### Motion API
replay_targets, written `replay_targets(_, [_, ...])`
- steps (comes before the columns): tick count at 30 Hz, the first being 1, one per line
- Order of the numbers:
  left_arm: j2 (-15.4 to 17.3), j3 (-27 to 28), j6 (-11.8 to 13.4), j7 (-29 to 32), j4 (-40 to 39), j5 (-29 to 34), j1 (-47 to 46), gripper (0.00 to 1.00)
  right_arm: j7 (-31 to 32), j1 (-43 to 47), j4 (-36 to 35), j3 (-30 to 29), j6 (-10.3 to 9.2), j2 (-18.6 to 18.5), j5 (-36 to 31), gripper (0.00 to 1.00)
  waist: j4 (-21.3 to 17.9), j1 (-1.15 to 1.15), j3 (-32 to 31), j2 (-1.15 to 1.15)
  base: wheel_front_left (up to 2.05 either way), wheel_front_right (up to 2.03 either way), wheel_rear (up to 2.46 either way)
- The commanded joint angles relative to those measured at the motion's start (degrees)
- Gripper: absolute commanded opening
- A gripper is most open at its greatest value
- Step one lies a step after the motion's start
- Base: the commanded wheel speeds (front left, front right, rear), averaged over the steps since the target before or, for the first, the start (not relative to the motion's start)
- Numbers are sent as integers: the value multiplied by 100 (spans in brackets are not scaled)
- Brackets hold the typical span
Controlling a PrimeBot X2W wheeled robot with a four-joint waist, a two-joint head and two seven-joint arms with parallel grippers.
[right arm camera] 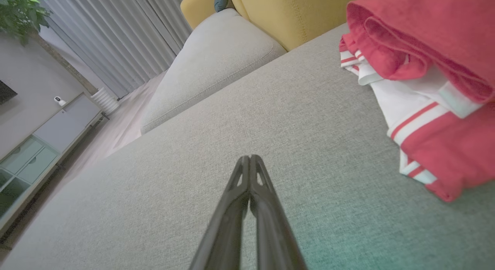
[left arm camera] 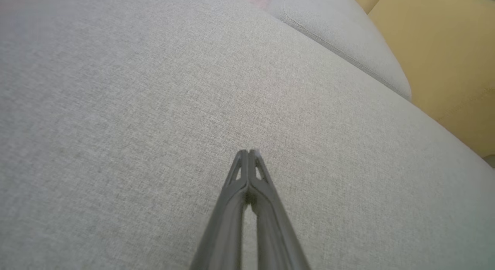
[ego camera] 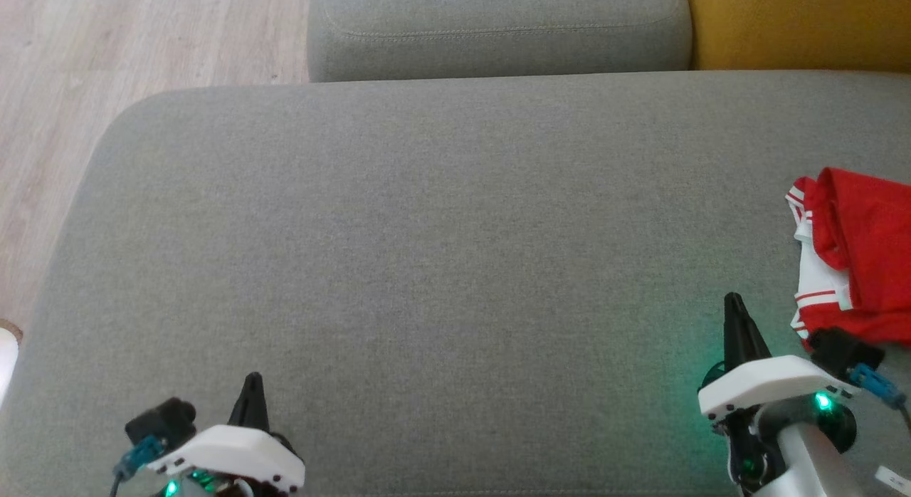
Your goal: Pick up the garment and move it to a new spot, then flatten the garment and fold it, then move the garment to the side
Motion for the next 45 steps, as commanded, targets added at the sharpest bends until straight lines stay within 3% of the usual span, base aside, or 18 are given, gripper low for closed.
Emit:
replay_targets(1, [18, 144, -55, 42, -221, -168, -332, 0, 37, -134, -247, -11, 11, -26, 195, 0, -2, 0, -1, 0, 0, 0, 0])
replay_targets(45, [31, 795, -624, 750, -584, -2967, -508, 0, 746, 164, -1174, -262, 24, -28, 3196, 0, -54, 0, -37, 0, 0, 0, 0])
